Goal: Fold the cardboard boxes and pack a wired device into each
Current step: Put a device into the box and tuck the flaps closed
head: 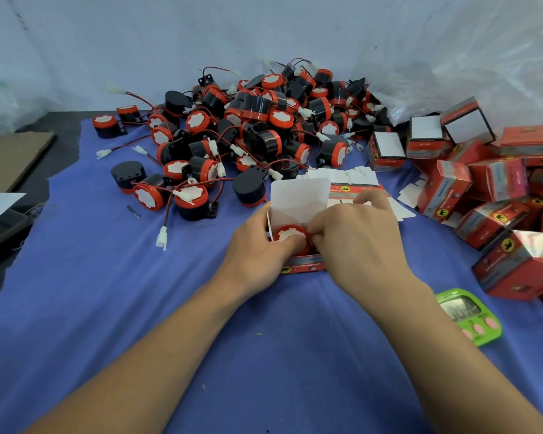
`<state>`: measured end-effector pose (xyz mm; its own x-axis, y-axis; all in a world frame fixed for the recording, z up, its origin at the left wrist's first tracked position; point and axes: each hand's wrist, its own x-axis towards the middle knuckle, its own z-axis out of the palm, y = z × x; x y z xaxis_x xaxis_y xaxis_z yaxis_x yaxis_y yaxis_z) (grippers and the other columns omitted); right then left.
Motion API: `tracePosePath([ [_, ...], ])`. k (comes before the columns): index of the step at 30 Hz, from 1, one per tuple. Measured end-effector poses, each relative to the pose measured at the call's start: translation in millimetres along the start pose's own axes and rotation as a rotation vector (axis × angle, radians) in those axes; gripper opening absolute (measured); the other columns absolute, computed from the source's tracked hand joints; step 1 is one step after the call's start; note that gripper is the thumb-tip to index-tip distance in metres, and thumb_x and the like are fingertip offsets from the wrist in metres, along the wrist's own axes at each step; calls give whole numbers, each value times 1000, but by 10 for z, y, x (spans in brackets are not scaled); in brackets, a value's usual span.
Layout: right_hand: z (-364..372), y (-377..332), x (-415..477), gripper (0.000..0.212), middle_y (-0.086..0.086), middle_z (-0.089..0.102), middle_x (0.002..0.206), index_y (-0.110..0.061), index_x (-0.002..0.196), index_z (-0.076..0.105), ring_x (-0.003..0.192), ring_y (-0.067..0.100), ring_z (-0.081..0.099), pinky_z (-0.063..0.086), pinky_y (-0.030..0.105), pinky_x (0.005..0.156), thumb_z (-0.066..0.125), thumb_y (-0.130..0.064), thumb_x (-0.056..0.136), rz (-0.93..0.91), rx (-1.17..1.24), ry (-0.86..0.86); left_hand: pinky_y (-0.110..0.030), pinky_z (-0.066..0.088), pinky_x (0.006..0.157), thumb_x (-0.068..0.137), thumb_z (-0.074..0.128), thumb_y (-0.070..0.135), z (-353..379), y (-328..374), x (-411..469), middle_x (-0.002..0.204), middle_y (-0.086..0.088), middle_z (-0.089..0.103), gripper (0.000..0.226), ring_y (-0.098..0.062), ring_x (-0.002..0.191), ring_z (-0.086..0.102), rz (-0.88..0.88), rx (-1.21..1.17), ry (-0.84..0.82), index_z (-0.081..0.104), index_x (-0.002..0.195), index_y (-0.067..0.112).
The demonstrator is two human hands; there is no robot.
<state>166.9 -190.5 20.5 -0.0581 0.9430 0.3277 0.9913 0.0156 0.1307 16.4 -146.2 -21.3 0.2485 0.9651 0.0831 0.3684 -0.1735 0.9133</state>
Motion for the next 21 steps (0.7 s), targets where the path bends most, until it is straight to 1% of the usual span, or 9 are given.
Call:
tracePosePath([
  [4, 13, 39, -37, 28, -14, 75, 103, -33, 93, 78, 121, 14, 54, 17, 31, 109, 50, -28, 89, -5, 42, -33, -33, 58, 92, 89, 76, 29, -6, -19, 4, 121, 17, 72, 47, -4, 106, 68, 8, -12, -9, 61, 133, 36],
  [7, -15, 38, -121, 53, -9, 70, 131, -33, 96, 81, 137, 22, 45, 13, 33, 114, 29, -39, 93, 16, 159, -41, -30, 57, 91, 89, 76, 28, -9, -16, -2, 119, 19, 72, 46, -1, 106, 67, 19, -18, -5, 62, 132, 38],
  [10, -22, 80, -109, 36, 3, 36, 166, -33, 102, 83, 155, 28, 18, 8, 38, 123, 49, -43, 101, 60, 330, -118, -32, 57, 93, 86, 76, 31, -7, -2, -6, 120, 20, 72, 48, -1, 108, 67, 22, -28, -10, 62, 132, 39],
  [12, 5, 106, -75, 26, 3, 24, 171, -30, 102, 83, 158, 24, 10, 17, 39, 123, 57, -35, 100, 93, 391, -166, -37, 57, 96, 81, 73, 36, -4, 13, -16, 121, 19, 72, 52, -4, 110, 68, 19, -40, -17, 62, 132, 38],
  [14, 47, 103, -44, 25, -2, 29, 168, -26, 111, 79, 153, 22, 20, 36, 34, 106, 58, -33, 98, 145, 394, -159, -39, 57, 96, 80, 72, 37, -6, 17, -22, 121, 18, 72, 53, -5, 110, 68, 19, -35, -20, 62, 132, 37],
  [16, 98, 81, -21, 33, -9, 46, 156, -25, 123, 72, 137, 20, 43, 38, 29, 78, 60, -35, 94, 290, 408, -171, -35, 58, 93, 79, 72, 39, -6, 17, -26, 120, 19, 72, 54, -3, 107, 68, 19, -27, -24, 61, 132, 39],
  [18, 137, 43, 1, 23, -10, 69, 125, -30, 104, 76, 102, 23, 61, 33, 26, 59, 63, -35, 86, 464, 431, -153, -30, 57, 90, 75, 70, 43, -3, 21, -26, 118, 20, 72, 55, 1, 105, 67, 22, -14, -24, 62, 129, 40],
  [19, 141, 18, 10, 15, -11, 74, 103, -34, 89, 78, 84, 23, 61, 32, 24, 54, 65, -33, 81, 525, 462, -127, -29, 57, 89, 74, 69, 44, 2, 21, -27, 117, 21, 72, 55, 2, 105, 67, 25, -6, -22, 62, 128, 41],
  [21, 153, -34, 7, 14, -12, 69, 73, -38, 68, 73, 70, 21, 58, 38, 24, 54, 69, -29, 76, 584, 559, -65, -31, 56, 90, 75, 68, 42, 10, 23, -30, 118, 20, 72, 54, 0, 106, 66, 33, 0, -23, 62, 129, 40],
])
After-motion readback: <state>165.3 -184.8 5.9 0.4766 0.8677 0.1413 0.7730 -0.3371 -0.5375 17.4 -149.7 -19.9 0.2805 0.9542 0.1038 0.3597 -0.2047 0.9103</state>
